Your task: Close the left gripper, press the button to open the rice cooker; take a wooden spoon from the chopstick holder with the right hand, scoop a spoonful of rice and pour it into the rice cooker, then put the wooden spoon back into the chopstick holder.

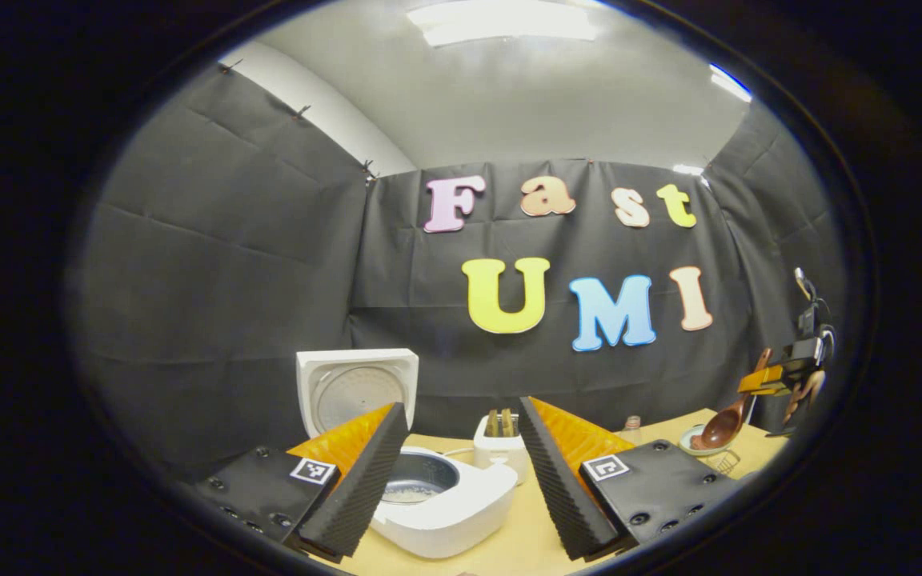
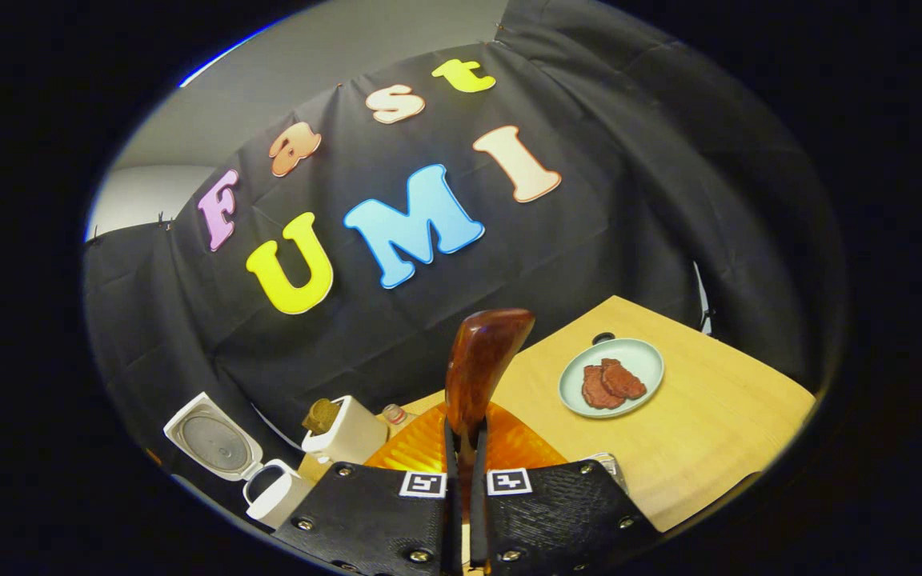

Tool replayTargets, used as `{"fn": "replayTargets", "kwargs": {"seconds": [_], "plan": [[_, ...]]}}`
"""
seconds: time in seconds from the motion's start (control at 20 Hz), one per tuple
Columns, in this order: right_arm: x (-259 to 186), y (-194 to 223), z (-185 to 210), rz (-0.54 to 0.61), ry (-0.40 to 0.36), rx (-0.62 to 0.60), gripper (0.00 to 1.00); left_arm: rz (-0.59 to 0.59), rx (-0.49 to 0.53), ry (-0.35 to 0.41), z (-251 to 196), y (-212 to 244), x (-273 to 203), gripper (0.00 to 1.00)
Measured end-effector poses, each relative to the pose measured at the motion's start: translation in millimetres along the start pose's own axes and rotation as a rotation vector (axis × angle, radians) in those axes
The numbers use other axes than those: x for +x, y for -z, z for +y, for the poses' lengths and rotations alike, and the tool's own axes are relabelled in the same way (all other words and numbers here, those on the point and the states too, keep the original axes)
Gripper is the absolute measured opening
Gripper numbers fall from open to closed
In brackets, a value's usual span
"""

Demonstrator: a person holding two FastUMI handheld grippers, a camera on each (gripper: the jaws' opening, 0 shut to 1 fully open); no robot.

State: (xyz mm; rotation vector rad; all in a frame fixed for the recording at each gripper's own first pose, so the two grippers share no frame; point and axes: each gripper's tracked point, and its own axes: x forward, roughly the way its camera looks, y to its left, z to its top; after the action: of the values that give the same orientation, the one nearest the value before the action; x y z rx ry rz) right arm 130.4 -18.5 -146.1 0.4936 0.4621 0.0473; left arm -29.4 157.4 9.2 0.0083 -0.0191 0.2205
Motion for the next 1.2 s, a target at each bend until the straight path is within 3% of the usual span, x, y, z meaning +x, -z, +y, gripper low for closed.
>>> {"fn": "replayTargets", "kwargs": {"seconds": [0.25, 0.55, 0.8, 0.9, 0.95, 1.0, 1.05, 1.1, 1.2], "plan": [[7, 15, -54, 0.012, 0.082, -0.016, 0.04, 0.018, 0.04, 0.013, -23, 2, -2, 0.98], [19, 45, -91, 0.057, 0.149, -0.029, 0.05, 0.029, 0.092, -0.001, -33, -4, -13, 0.98], [20, 70, -93, 0.117, 0.12, 0.029, 0.1, 0.024, 0.102, -0.016, -36, -8, -18, 0.98], [17, 68, -96, 0.112, 0.12, 0.022, 0.17, 0.022, 0.097, -0.021, -35, -9, -17, 0.97], [15, 65, -99, 0.103, 0.132, 0.001, 0.33, 0.022, 0.094, -0.024, -34, -9, -15, 0.96], [11, 62, -102, 0.091, 0.146, -0.024, 0.37, 0.023, 0.092, -0.028, -33, -9, -14, 0.94], [8, 60, -102, 0.083, 0.152, -0.048, 0.54, 0.024, 0.092, -0.032, -31, -7, -13, 0.96], [3, 55, -105, 0.065, 0.17, -0.073, 0.59, 0.026, 0.089, -0.035, -30, -7, -11, 0.98], [-11, 48, -102, 0.014, 0.203, -0.128, 1.0, 0.031, 0.076, -0.035, -28, -5, -6, 0.98]]}}
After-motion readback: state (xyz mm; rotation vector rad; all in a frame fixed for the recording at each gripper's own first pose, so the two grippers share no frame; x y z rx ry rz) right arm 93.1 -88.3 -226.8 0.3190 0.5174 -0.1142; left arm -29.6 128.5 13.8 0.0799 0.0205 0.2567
